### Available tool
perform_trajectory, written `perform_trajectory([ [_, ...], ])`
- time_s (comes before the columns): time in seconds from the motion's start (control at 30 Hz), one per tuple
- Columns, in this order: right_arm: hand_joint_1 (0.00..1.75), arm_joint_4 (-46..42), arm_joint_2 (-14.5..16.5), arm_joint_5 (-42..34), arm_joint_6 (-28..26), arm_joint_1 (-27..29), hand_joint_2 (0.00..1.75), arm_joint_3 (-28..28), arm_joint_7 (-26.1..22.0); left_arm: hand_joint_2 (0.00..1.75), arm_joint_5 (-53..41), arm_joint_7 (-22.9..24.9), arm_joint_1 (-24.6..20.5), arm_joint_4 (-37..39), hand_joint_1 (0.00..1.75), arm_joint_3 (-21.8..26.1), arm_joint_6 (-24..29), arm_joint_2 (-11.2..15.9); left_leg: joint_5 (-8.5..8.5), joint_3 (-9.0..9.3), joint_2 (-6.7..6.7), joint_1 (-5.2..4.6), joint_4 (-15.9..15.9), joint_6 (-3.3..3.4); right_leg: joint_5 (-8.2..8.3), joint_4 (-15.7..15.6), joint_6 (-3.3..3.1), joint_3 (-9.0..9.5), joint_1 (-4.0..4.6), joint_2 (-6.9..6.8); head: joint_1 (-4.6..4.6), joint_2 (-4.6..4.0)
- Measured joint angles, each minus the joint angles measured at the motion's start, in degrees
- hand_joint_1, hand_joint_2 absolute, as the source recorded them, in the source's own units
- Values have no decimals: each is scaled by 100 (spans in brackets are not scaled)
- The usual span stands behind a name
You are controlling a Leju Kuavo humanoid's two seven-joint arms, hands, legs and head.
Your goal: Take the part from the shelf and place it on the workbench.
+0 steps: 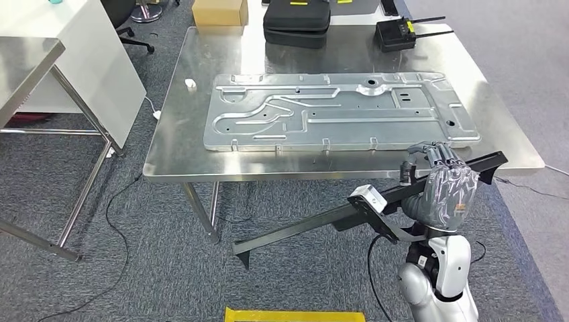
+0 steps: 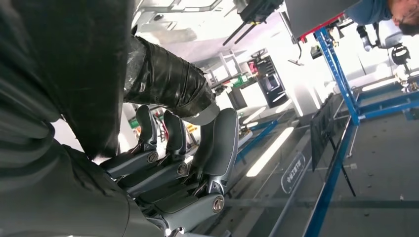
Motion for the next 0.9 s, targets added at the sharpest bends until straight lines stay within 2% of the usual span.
perform_trajectory([
  [0.03, 175, 1, -7, -27, 13, -12, 175, -10, -1, 175, -8, 0, 7, 0, 0, 0, 0, -2, -63, 70, -4, 7, 13, -26, 298, -346, 9, 85, -15, -4, 0, 0],
  [0.07, 175, 4, -13, -51, 23, -32, 175, -20, -3, 175, -12, -1, 10, 0, 0, 0, 0, -4, -125, 122, -6, 5, 25, -61, 512, -674, 11, 194, -17, -7, 2, 0],
  [0.1, 175, 7, -16, -69, 31, -59, 175, -30, -5, 175, -15, -2, 5, 0, 0, -1, 0, -6, -185, 155, -10, -1, 47, -99, 633, -972, -6, 312, -12, -8, 4, 0],
  [0.13, 175, 9, -19, -83, 36, -82, 175, -36, -9, 175, -19, -5, -5, 0, 0, -2, 1, -6, -228, 167, -12, -9, 59, -135, 660, -1137, -35, 383, -3, -5, 0, 0],
  [0.23, 175, 10, -26, -128, 47, -140, 175, -57, -13, 175, -32, -11, -32, 0, 0, -4, 2, -5, -296, 185, -6, -12, 51, -222, 558, -1203, -164, 440, 17, 21, -17, 0],
  [0.3, 175, 7, -34, -149, 52, -188, 175, -77, -12, 175, -38, -13, -41, 0, 0, -4, 2, -5, -419, 120, 1, 2, 259, -276, 522, -1234, -243, 496, 5, 29, -24, 0],
  [0.33, 175, 6, -35, -154, 55, -213, 175, -81, -12, 175, -42, -14, -43, 0, 0, -4, 2, -5, -541, -24, 3, 10, 542, -298, 500, -1248, -275, 531, -1, 27, -28, 0],
  [0.4, 175, 10, -35, -161, 68, -246, 175, -86, -12, 175, -51, -13, -43, 0, 0, -5, 1, -6, -803, -515, 4, 16, 1346, -325, 441, -1254, -314, 587, 17, 22, -31, 0],
  [0.43, 175, 14, -35, -166, 79, -252, 175, -87, -12, 175, -56, -12, -40, 0, 0, -6, 1, -7, -841, -752, 5, 16, 1662, -322, 405, -1254, -324, 625, 32, 24, -31, 0],
  [0.47, 175, 21, -35, -173, 94, -257, 175, -89, -12, 175, -60, -10, -33, 0, 0, -7, -1, -7, -758, -903, 4, 13, 1787, -305, 367, -1254, -331, 675, 49, 29, -32, 0],
  [0.5, 175, 27, -35, -188, 108, -264, 175, -91, -12, 175, -62, -9, -25, 0, 0, -7, -1, -7, -552, -949, 4, 2, 1690, -271, 324, -1255, -336, 738, 68, 37, -32, 0],
  [0.57, 175, 47, -35, -248, 128, -304, 175, -95, -13, 175, -63, -7, -10, 0, 0, -7, -2, -2, 12, -781, 0, -42, 1016, -148, 235, -1264, -340, 863, 96, 50, -27, 0],
  [0.6, 175, 61, -36, -294, 132, -337, 175, -100, -16, 175, -63, -5, -8, 0, 0, -7, -2, 6, 205, -672, 0, -72, 688, -74, 198, -1272, -331, 901, 104, 55, -16, 0],
  [0.63, 175, 79, -36, -341, 134, -368, 175, -104, -21, 175, -64, -5, -13, 0, 0, -7, -1, 14, 293, -579, 1, -105, 435, -11, 173, -1281, -314, 915, 97, 57, -13, 0],
  [0.7, 175, 113, -37, -428, 134, -402, 175, -126, -31, 175, -66, -8, -32, 0, 0, -9, -3, 24, 264, -505, 0, -150, 245, 54, 156, -1321, -262, 913, 76, 55, -15, 0],
  [0.8, 175, 136, -50, -496, 132, -425, 175, -175, -42, 175, -66, -15, -24, 0, 0, -14, -7, 7, 266, -327, 5, -94, 1, 69, 99, -1290, -178, 944, 88, 35, -19, 0],
  [0.83, 175, 143, -59, -507, 131, -440, 175, -190, -46, 175, -66, -16, -16, 0, 0, -15, -7, 0, 264, -248, 11, -65, -73, 69, 14, -1092, -149, 854, 89, 30, -17, 0],
  [0.9, 175, 169, -74, -524, 132, -450, 175, -211, -49, 175, -66, -19, -14, 0, 0, -17, -7, -4, 202, -140, 17, -49, -112, 73, -219, -392, -94, 430, 55, 27, -13, 0],
])
